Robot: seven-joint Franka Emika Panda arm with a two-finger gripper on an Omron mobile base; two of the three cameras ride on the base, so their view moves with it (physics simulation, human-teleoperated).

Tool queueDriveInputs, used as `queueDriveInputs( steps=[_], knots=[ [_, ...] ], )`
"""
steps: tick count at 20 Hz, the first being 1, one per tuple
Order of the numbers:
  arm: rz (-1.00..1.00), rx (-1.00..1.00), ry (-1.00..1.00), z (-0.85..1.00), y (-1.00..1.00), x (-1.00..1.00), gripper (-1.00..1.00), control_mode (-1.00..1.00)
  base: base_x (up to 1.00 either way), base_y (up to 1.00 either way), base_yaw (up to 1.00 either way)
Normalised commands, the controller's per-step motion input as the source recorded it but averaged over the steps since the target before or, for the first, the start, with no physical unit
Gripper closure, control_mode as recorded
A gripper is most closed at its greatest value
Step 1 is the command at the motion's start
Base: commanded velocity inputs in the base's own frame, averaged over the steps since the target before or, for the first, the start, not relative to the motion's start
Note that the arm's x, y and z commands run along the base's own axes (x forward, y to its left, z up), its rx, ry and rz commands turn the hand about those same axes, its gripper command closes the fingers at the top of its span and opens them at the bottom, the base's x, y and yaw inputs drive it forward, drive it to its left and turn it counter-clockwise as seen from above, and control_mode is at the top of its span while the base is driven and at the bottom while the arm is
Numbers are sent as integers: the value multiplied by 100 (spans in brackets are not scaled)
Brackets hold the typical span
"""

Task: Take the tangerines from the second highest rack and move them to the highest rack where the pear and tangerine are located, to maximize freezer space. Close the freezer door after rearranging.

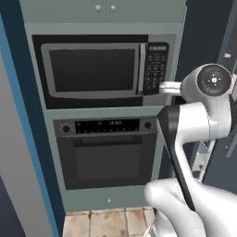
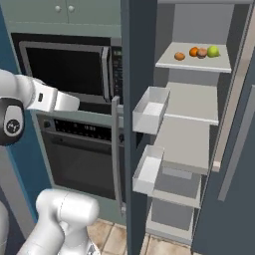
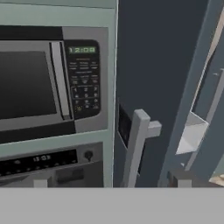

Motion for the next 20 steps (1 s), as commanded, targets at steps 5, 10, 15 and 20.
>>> queueDriveInputs(
  steps=[5,10,15,20],
  knots=[
    [0,0,0,0,0,0,-100,100,76,-1,-9],
    [0,5,8,0,-17,72,-100,-100,16,0,-1],
    [0,16,15,0,-54,100,-100,-100,0,0,0],
    [0,10,18,0,-67,88,-100,-100,0,0,0]
  ],
)
